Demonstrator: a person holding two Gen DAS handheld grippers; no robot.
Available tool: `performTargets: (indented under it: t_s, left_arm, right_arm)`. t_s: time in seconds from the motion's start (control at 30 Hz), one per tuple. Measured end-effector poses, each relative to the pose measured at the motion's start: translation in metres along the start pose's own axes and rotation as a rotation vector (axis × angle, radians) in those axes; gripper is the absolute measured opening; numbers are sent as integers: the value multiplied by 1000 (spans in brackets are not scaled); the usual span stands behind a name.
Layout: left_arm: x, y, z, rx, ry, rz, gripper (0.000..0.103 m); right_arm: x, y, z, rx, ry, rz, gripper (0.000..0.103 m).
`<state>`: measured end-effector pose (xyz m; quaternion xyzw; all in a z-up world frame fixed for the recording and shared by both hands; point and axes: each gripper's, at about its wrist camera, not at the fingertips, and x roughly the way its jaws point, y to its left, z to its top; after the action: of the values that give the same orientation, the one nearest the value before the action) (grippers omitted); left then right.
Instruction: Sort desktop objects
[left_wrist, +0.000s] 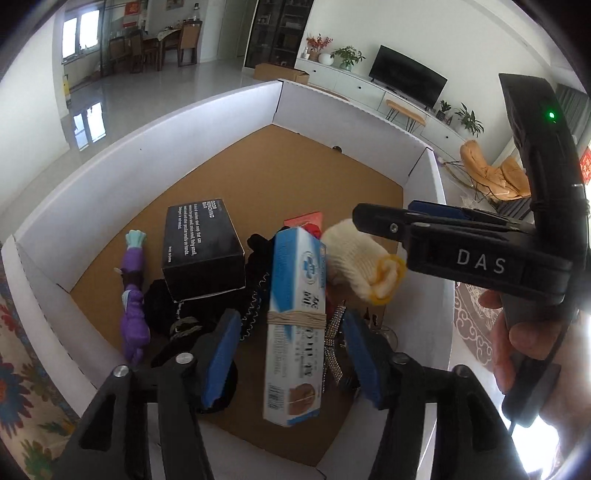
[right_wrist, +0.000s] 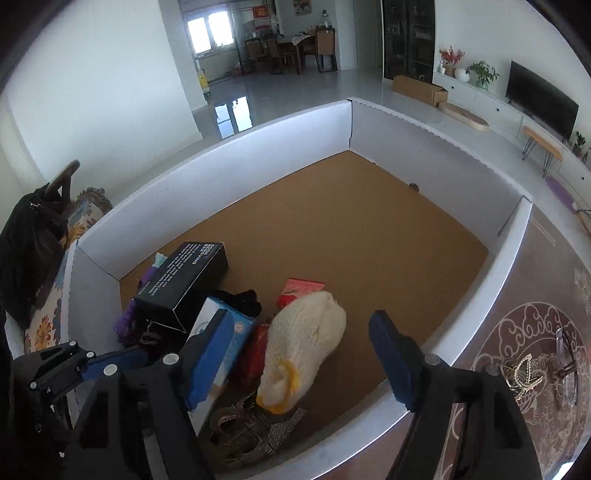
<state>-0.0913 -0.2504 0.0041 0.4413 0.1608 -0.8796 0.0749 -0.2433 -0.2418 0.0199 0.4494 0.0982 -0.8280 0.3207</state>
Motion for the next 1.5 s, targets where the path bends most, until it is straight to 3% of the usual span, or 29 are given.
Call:
performTargets:
  t_s: [0.17,0.2,0.3,0.43,0.57,0.77,1.03,1.5]
  left_arm:
    - [-24,-17,-8,-14,-106,-12,65]
    - [-32,-25,-9,-13,-130,-31,65]
    - [-53,-54,-21,26,-196,-93,66]
    - [-69,-111,-36,105,-231,-211,82]
    - [-69,-168,-63,211,-191,-307,86]
    - [-20,-222,-105,338,-54,-287,86]
    - [28,-225,-137,393,53,-169,86]
    - [47,-223,-132,397,81,-110,86]
  right_arm:
    - [-58,-30,-31,85,-198,-21,92]
    - [-74,-37,-44,92,-250,-50,101]
    - [-111,-66,-92,107,-341,-163,103]
    - [-122,-118,-166,140,-242,-321,103]
    - [-134,-167,-233,217,-114,-422,103]
    - [-157,-201,-297,297,-38,-490,103]
    - [-153,-198,-317,325,-17,-468,103]
    - [-154,-201,-319,361,-31,-424,103]
